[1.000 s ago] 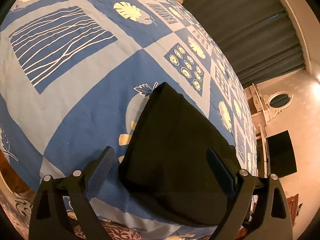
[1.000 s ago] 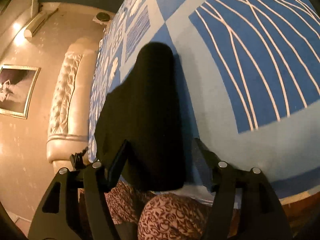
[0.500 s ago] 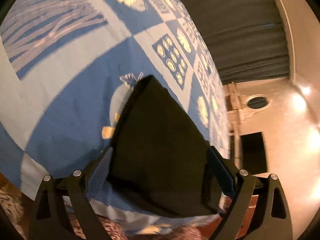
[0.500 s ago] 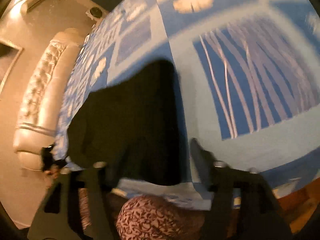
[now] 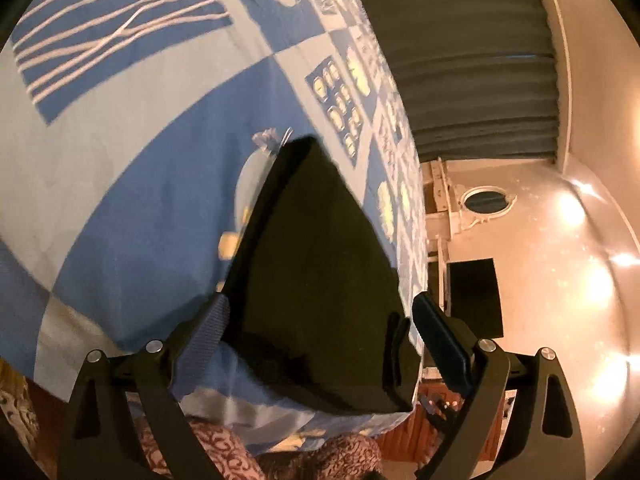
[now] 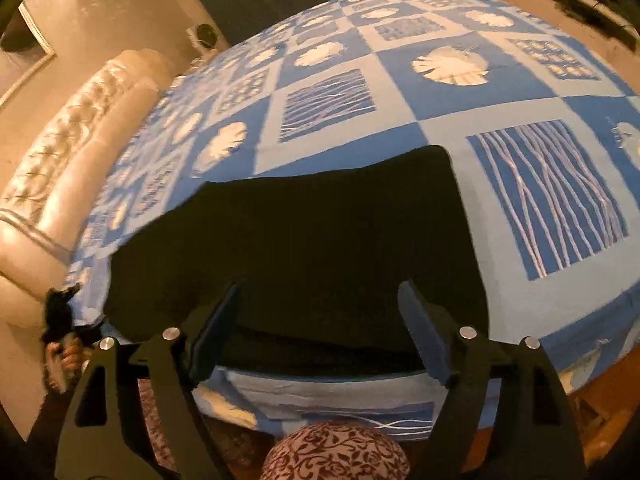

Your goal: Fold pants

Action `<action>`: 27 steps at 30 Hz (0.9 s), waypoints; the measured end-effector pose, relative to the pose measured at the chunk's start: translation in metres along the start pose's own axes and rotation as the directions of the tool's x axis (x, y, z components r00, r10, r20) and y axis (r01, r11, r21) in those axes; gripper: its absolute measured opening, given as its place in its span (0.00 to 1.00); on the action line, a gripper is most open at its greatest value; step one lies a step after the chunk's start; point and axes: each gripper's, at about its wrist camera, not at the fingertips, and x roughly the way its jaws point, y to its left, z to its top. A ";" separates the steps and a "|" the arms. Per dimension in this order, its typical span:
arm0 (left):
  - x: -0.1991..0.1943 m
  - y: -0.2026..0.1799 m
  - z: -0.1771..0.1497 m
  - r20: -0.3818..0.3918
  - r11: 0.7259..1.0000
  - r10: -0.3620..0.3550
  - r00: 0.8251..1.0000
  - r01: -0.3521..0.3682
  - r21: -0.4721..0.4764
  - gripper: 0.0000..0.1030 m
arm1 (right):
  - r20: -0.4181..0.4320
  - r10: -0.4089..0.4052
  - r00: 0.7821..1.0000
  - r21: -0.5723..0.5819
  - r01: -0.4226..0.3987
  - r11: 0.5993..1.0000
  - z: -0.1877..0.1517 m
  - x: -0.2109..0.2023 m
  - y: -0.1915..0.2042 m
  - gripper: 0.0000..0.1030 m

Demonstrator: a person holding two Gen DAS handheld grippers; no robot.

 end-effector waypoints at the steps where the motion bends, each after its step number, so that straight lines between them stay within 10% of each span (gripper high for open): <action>1: 0.000 0.002 -0.002 0.000 1.000 0.001 1.000 -0.001 -0.008 0.89 | 0.008 -0.008 1.000 0.003 0.008 1.000 -0.003 0.000 0.000 0.78; 9: -0.008 0.021 -0.013 0.026 0.984 -0.061 0.998 0.065 -0.167 0.89 | -0.012 -0.016 1.000 -0.003 0.016 1.000 -0.015 0.010 0.003 0.79; 27: 0.015 0.002 -0.012 0.035 0.999 0.036 0.999 -0.037 0.039 0.89 | -0.045 -0.036 0.998 -0.050 0.034 0.998 -0.023 0.021 0.014 0.80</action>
